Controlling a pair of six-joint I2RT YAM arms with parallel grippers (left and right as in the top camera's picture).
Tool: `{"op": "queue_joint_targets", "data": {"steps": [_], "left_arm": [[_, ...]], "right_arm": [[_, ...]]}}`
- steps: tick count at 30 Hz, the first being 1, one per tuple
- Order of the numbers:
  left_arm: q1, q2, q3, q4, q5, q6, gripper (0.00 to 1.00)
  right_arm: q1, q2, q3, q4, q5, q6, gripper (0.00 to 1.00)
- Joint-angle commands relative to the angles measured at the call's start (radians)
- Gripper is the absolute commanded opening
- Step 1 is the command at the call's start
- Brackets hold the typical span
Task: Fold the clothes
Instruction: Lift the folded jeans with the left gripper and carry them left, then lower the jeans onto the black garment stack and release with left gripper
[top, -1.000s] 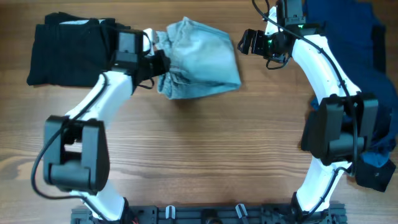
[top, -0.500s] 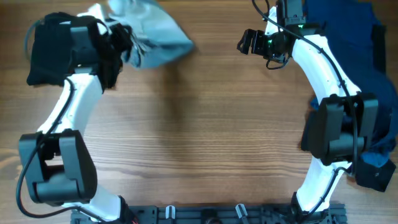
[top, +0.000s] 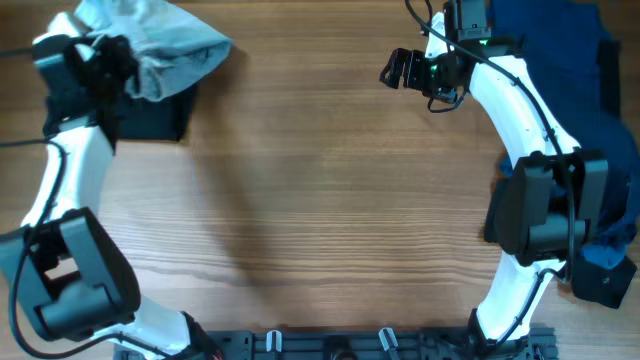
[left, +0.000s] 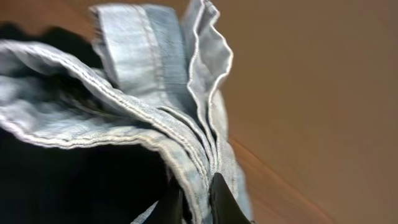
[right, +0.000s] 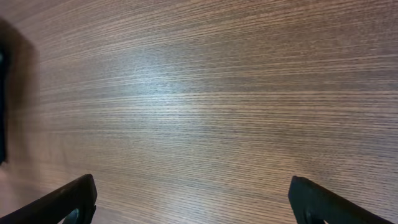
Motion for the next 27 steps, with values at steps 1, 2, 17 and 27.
{"op": "queue_joint_targets", "data": {"steps": [1, 2, 17, 27], "left_arm": [[0.092, -0.076, 0.034, 0.009, -0.010, -0.023, 0.04], [0.110, -0.084, 0.034, 0.007, -0.010, -0.024, 0.04], [0.253, -0.130, 0.033, -0.187, -0.014, -0.052, 0.04], [0.224, -0.058, 0.030, -0.319, -0.015, -0.070, 0.04]], "right_arm": [[-0.001, -0.034, -0.006, -0.008, -0.021, -0.017, 1.00], [-0.001, -0.034, -0.006, -0.009, -0.023, -0.018, 1.00], [-0.001, -0.034, -0.006, -0.011, -0.106, -0.016, 0.99], [-0.001, -0.034, -0.006, -0.014, -0.129, -0.018, 1.00]]}}
